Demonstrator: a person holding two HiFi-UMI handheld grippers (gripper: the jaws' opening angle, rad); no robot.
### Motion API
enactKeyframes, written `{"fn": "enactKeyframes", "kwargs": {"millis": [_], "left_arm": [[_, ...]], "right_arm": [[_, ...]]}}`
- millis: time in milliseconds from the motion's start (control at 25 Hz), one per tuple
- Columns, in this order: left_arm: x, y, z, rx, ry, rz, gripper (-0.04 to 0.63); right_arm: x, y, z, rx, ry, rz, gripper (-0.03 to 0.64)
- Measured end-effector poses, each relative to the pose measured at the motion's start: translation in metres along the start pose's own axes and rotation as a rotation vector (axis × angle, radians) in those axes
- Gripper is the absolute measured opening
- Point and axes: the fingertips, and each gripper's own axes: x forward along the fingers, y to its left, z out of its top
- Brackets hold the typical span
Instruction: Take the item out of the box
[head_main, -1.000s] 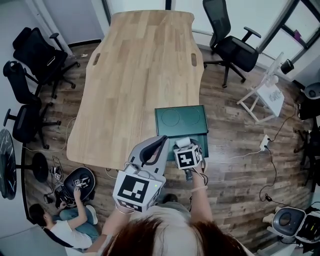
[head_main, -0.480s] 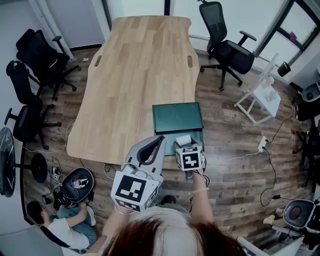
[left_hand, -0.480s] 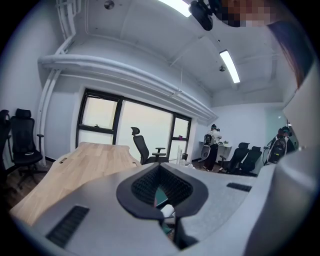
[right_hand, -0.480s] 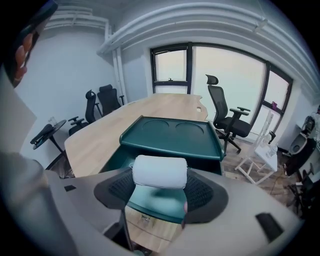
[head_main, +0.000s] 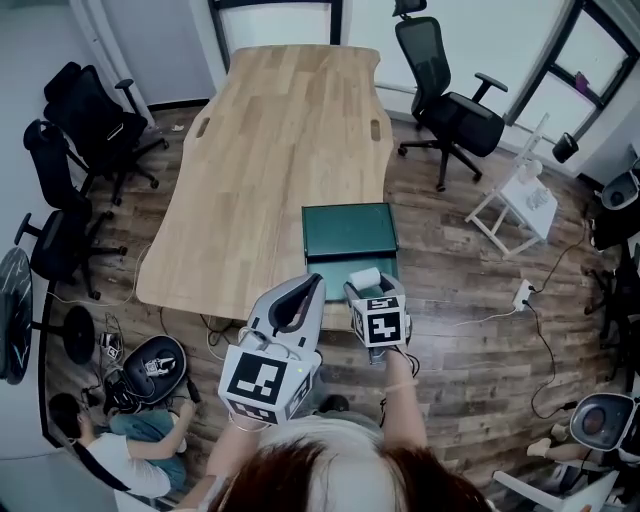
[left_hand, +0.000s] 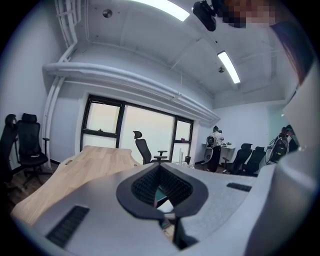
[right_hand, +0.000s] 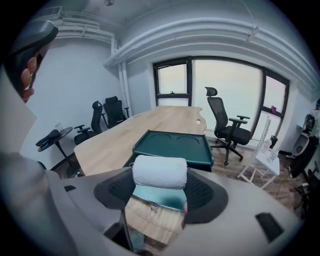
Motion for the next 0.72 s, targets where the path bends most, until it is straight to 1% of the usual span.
{"fn": "enactKeyframes", "kwargs": {"millis": [720], "left_arm": [[-0.054,-0.047,0.004,-0.001,-0.063,0.072,0.008]], "right_arm": [[-0.09,0.02,0.017,-0.048,-0.187,0.071,0.314]]}}
